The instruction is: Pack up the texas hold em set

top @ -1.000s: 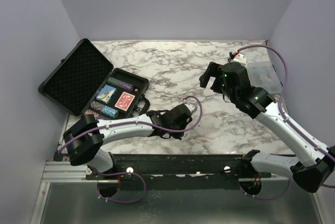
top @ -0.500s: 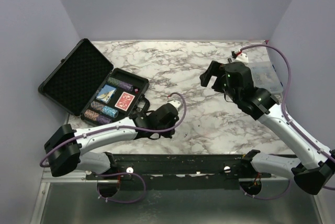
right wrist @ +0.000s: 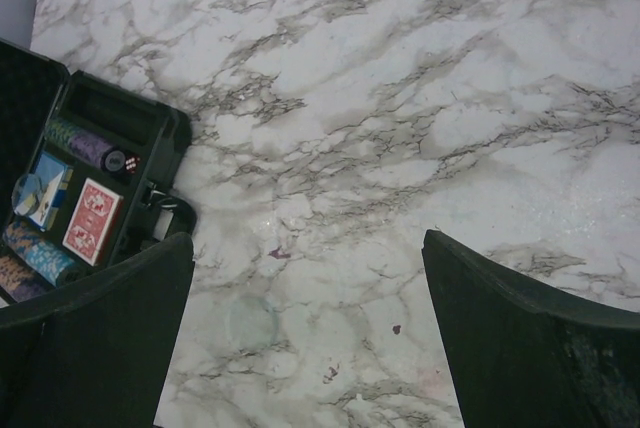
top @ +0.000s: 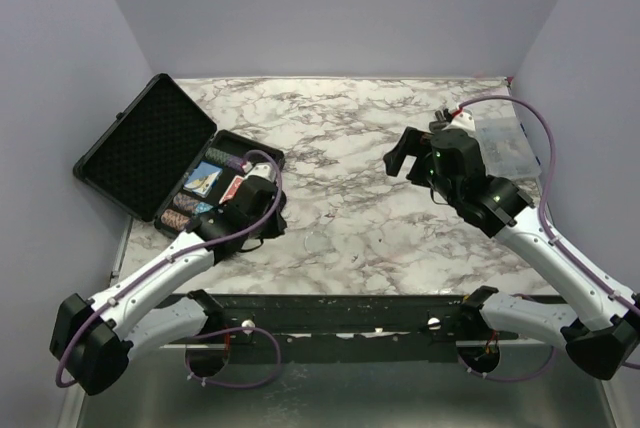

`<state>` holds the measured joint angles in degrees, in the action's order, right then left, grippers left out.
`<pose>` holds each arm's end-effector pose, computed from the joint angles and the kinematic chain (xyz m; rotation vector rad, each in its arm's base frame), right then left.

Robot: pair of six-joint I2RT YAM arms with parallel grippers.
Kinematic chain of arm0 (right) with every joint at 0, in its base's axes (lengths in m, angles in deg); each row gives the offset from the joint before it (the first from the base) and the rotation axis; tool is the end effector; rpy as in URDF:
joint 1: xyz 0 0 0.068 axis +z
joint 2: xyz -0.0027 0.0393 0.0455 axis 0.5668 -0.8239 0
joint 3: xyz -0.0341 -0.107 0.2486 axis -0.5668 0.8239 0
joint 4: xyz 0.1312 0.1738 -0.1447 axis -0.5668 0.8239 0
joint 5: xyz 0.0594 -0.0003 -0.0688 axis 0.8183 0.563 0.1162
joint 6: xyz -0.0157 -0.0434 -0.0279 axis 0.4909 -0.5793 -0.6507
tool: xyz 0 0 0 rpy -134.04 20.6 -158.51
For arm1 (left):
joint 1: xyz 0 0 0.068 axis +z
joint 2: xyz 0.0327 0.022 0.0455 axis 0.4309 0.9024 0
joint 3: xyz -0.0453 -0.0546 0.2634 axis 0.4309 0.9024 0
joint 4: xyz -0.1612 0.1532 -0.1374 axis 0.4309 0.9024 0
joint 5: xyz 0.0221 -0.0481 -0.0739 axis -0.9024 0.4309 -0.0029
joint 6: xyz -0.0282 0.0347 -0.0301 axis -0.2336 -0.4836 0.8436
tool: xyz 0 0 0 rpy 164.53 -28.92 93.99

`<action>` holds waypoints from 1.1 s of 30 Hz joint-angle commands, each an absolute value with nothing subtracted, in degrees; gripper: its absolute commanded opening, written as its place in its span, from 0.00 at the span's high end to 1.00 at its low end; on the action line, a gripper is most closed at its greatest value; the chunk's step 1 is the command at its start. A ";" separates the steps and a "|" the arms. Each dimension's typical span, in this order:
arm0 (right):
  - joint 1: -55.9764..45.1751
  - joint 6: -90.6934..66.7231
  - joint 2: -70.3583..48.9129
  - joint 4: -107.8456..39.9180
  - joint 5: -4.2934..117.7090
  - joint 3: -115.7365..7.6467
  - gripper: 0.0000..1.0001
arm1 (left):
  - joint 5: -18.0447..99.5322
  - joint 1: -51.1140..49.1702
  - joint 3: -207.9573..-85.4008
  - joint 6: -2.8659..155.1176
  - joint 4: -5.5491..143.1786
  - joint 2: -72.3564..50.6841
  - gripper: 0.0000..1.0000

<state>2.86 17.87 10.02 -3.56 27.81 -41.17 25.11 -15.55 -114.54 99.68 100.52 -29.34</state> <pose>0.1872 0.1268 0.3618 0.2154 2.0483 0.4255 0.1560 -0.1298 0.2417 0.0633 2.4264 -0.4747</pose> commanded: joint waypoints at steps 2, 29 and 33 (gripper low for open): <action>2.91 18.95 11.17 -3.02 29.64 -39.96 0.00 | 23.59 -6.89 -113.20 103.35 103.60 -33.52 1.00; 2.91 20.58 13.49 -3.45 31.87 -34.79 0.00 | 21.82 18.19 -113.69 114.56 104.84 -29.24 1.00; 2.91 20.52 13.52 -3.46 31.75 -34.40 0.00 | 20.41 18.98 -112.87 116.35 105.08 -29.31 1.00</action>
